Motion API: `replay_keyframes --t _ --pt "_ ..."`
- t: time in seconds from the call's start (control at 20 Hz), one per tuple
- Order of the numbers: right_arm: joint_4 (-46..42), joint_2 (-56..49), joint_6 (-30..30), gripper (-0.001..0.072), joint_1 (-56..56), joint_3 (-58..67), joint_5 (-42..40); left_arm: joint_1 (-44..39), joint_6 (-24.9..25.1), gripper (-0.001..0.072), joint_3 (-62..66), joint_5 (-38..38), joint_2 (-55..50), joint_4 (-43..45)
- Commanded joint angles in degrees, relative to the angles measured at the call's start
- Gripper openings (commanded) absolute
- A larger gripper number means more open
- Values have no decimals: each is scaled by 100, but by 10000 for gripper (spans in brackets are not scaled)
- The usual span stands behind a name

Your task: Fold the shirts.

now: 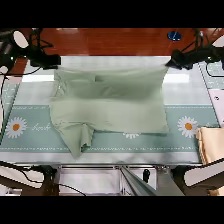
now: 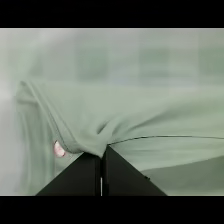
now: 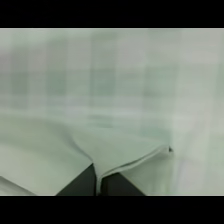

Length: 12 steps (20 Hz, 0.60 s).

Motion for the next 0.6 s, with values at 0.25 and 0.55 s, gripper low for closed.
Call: replay_keyframes --t 0.25,0.55 --pt "-424 -55 -186 36 -35 -1362 186 2 271 17 -1534 -404 -31 267" --pt "-240 157 15 414 -173 -1357 699 79 -179 509 -1556 -933 136 142"
